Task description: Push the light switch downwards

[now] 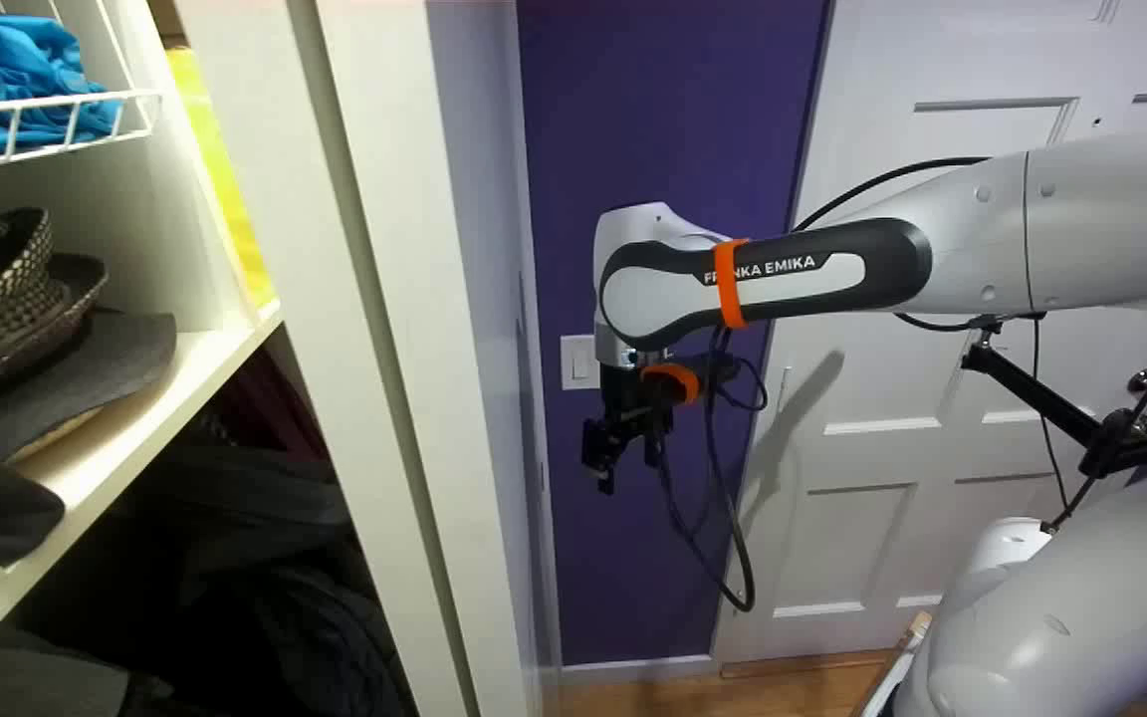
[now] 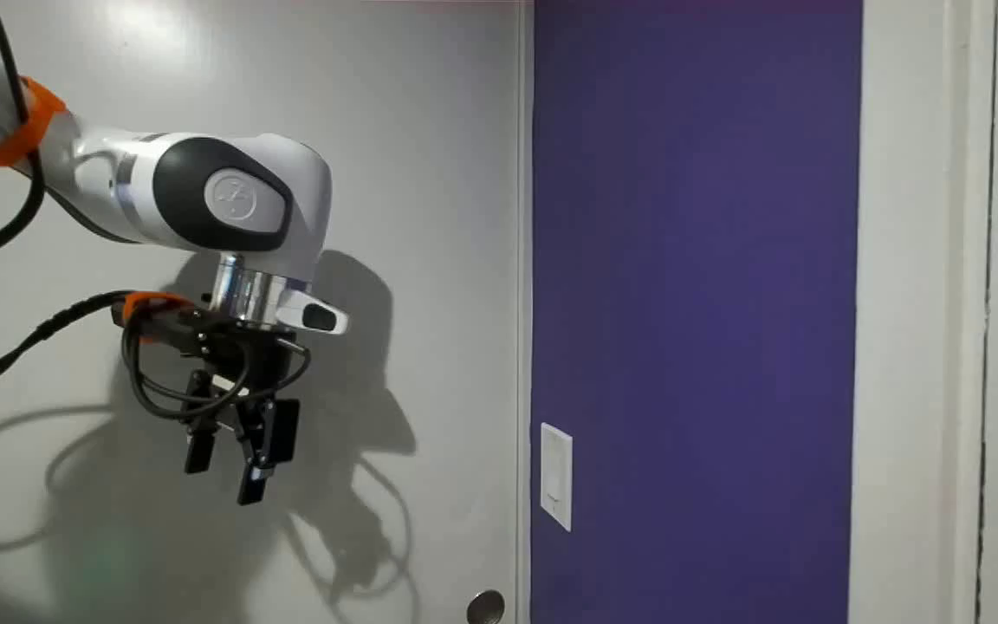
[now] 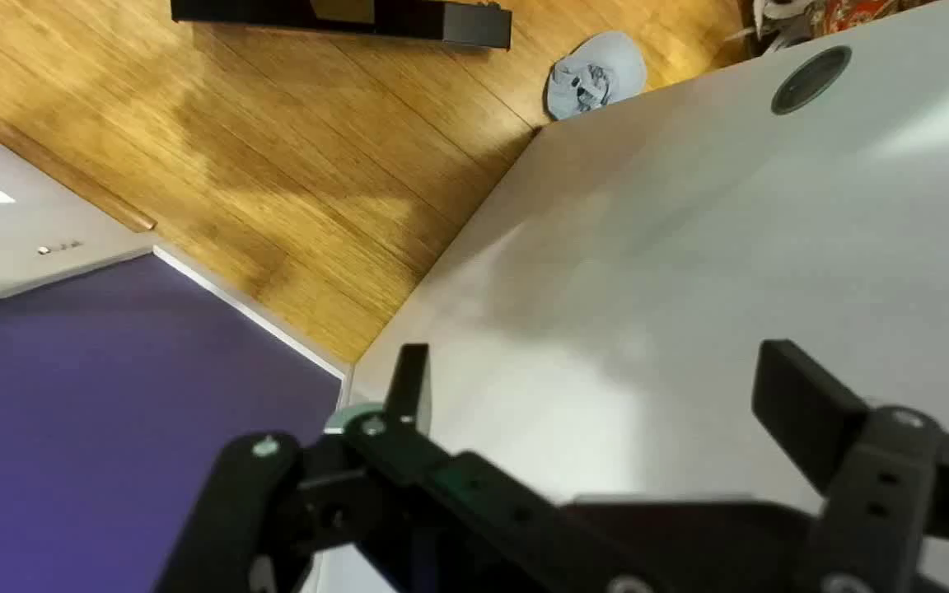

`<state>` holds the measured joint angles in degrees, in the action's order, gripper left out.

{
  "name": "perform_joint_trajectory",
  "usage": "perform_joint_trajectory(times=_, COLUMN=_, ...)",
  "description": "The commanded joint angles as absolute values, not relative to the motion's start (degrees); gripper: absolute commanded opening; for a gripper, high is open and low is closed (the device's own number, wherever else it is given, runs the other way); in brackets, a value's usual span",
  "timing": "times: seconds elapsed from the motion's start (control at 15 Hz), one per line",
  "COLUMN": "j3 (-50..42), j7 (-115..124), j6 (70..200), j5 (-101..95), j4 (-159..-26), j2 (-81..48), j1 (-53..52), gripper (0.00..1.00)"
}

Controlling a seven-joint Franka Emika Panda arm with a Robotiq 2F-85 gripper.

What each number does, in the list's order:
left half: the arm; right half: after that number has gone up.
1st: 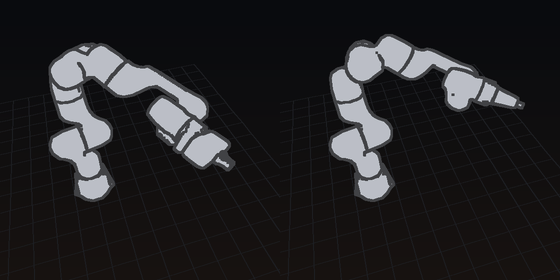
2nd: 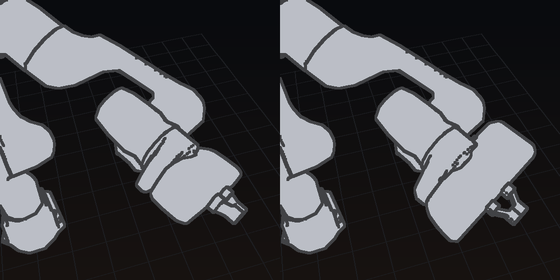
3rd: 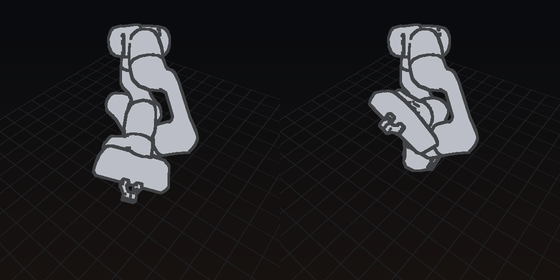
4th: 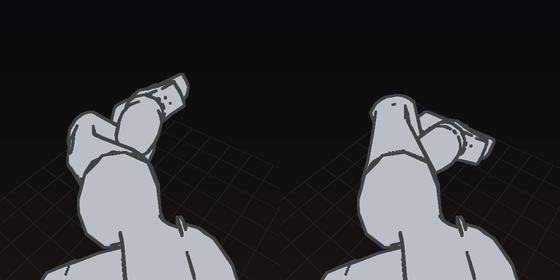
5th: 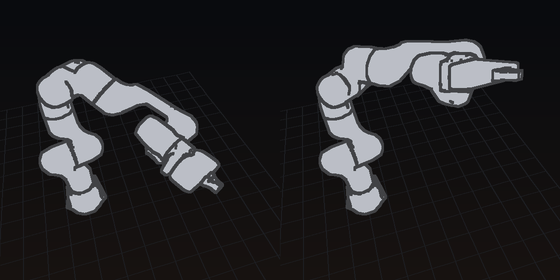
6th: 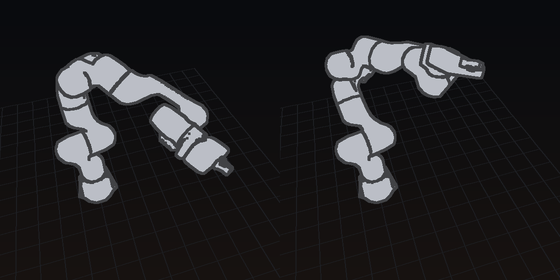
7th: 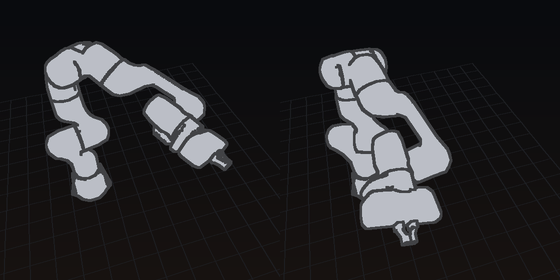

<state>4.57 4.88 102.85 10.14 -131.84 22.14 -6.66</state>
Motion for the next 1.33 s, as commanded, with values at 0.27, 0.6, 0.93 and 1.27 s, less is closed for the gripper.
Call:
perform_joint_trajectory(times=0.27, j3=5.0, j7=4.74, j6=102.71, j5=10.28, j4=-131.74, j2=22.13, j1=-6.16, gripper=1.0)
perform_joint_trajectory(times=0.6, j3=4.99, j7=4.74, j6=102.71, j5=10.28, j4=-131.74, j2=22.13, j1=-6.16, gripper=1.0)
perform_joint_trajectory(times=0.93, j3=3.89, j7=6.17, j6=101.26, j5=9.51, j4=-130.88, j2=21.0, j1=-4.54, gripper=1.0)
perform_joint_trajectory(times=1.27, j3=0.32, j7=5.83, j6=100.71, j5=9.0, j4=-130.95, j2=21.41, j1=-0.07, gripper=1.0)
